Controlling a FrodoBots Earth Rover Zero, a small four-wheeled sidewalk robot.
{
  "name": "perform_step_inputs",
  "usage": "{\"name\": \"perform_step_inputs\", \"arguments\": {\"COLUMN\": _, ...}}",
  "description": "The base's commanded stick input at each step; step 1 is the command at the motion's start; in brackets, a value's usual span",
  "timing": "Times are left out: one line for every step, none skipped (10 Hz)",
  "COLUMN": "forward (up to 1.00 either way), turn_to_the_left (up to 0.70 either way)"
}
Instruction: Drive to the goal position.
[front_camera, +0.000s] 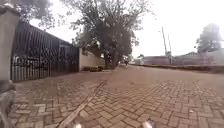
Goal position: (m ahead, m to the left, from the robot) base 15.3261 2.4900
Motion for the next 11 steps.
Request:
{"name": "perform_step_inputs", "arguments": {"forward": 0.7, "turn_to_the_left": -0.27}}
{"name": "perform_step_inputs", "arguments": {"forward": 0.7, "turn_to_the_left": -0.35}}
{"name": "perform_step_inputs", "arguments": {"forward": 0.7, "turn_to_the_left": -0.35}}
{"name": "perform_step_inputs", "arguments": {"forward": 0.7, "turn_to_the_left": -0.35}}
{"name": "perform_step_inputs", "arguments": {"forward": 0.7, "turn_to_the_left": -0.35}}
{"name": "perform_step_inputs", "arguments": {"forward": 0.7, "turn_to_the_left": -0.35}}
{"name": "perform_step_inputs", "arguments": {"forward": 0.7, "turn_to_the_left": -0.17}}
{"name": "perform_step_inputs", "arguments": {"forward": 0.7, "turn_to_the_left": 0.05}}
{"name": "perform_step_inputs", "arguments": {"forward": 0.7, "turn_to_the_left": 0.1}}
{"name": "perform_step_inputs", "arguments": {"forward": 0.7, "turn_to_the_left": 0.09}}
{"name": "perform_step_inputs", "arguments": {"forward": 0.7, "turn_to_the_left": -0.35}}
